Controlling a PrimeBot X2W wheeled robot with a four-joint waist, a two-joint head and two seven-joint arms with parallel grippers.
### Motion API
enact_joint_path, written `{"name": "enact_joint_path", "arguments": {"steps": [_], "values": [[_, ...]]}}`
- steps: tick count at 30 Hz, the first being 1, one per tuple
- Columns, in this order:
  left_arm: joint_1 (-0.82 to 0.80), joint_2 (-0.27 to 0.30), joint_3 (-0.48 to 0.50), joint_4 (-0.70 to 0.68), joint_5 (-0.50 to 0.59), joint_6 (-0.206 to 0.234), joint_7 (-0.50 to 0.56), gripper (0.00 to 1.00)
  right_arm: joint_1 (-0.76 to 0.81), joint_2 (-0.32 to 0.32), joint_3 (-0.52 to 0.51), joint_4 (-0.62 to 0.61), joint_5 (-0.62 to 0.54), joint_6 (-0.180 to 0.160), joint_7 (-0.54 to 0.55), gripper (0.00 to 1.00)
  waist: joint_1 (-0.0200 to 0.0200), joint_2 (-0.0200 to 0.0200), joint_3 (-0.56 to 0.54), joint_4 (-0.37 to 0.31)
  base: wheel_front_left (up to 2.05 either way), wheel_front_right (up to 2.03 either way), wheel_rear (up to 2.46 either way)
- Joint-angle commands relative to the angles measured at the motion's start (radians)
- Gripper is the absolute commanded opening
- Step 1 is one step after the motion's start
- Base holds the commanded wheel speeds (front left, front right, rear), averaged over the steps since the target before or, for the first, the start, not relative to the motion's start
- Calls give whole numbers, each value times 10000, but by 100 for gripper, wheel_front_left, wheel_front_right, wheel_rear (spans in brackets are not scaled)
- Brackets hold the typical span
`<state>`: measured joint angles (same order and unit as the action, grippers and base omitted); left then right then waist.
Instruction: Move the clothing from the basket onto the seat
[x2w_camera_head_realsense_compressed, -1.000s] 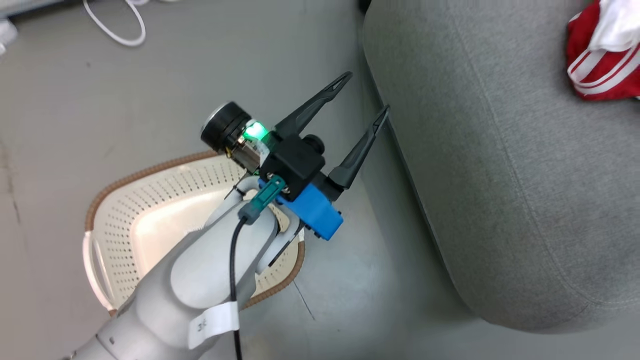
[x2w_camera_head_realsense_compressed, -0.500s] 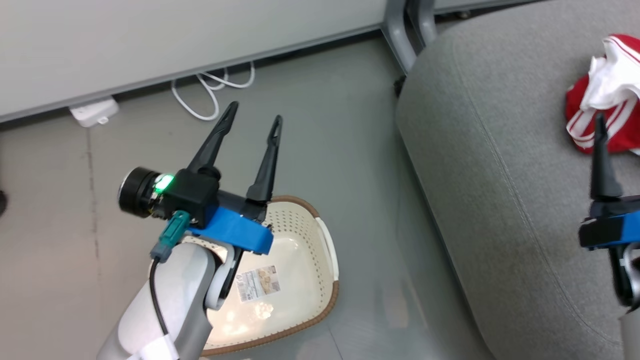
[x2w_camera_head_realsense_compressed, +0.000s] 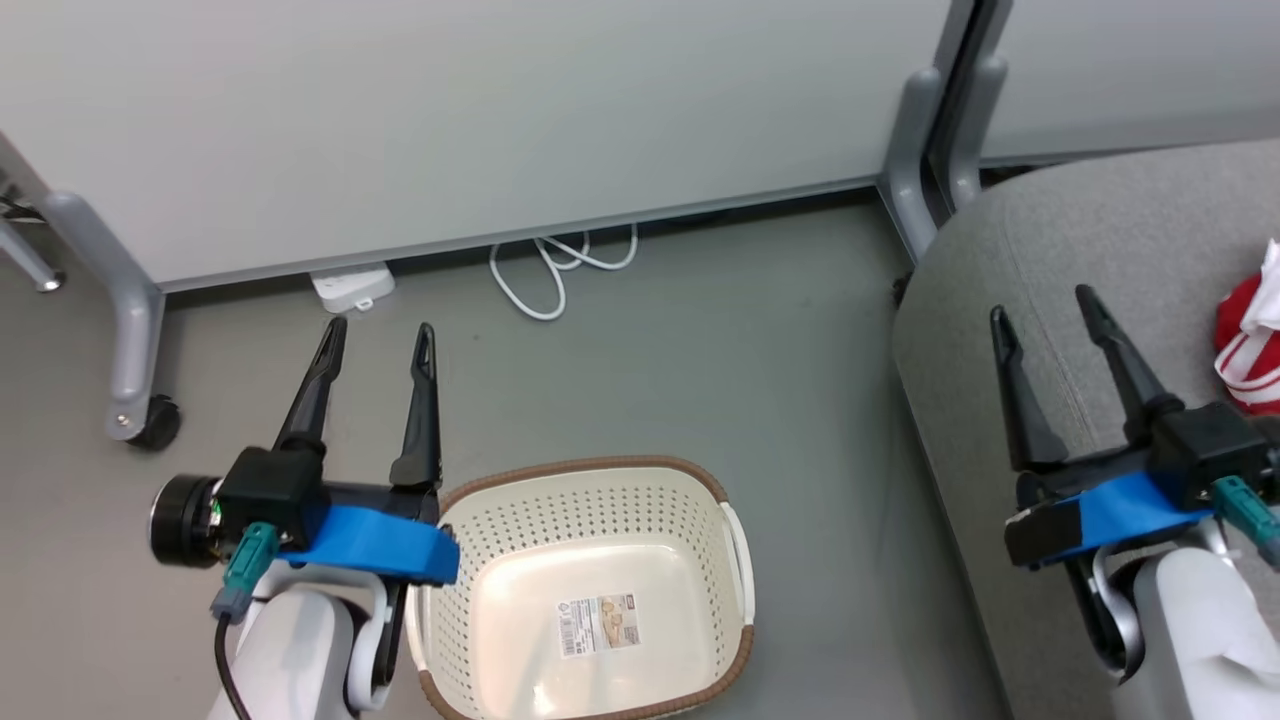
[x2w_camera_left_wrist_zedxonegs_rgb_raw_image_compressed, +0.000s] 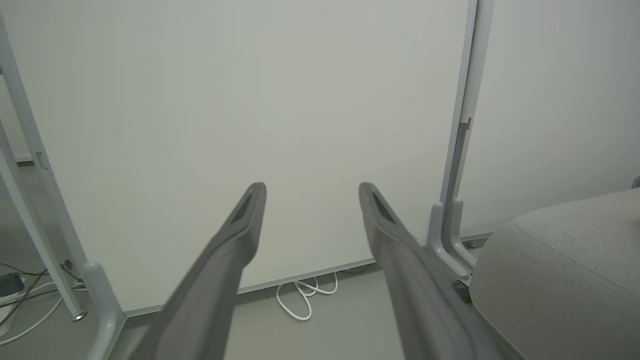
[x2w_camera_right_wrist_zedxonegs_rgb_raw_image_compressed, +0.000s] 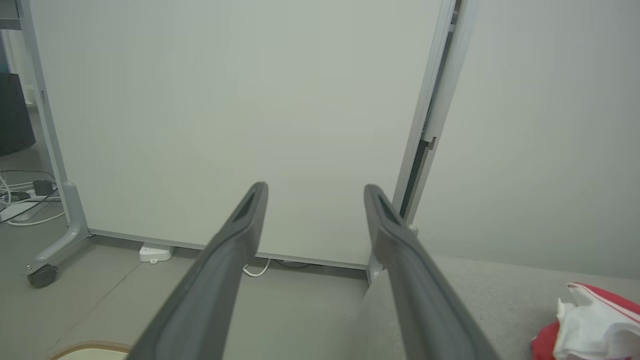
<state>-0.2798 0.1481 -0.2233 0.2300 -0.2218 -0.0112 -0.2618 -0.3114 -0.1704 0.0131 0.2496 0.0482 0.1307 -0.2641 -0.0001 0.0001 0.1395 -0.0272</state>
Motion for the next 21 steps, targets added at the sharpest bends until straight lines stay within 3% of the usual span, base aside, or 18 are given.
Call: {"name": "enact_joint_path", "arguments": {"steps": [1, 11, 21], "values": [[279, -94, 195, -47, 117, -84, -45, 100, 286, 63, 33, 37, 92, 1, -7, 100, 1, -1, -252, 230, 0, 0, 0], [1450, -579, 1350, -127, 560, -506, -45, 100, 1362, 393, -42, -82, 254, 1, -7, 100, 1, -1, -1073, 476, 0, 0, 0], [2065, -829, 1819, -99, 836, -870, -46, 100, 2353, 595, -408, -238, 356, 1, -7, 100, 1, -1, -1422, 627, 0, 0, 0]]}}
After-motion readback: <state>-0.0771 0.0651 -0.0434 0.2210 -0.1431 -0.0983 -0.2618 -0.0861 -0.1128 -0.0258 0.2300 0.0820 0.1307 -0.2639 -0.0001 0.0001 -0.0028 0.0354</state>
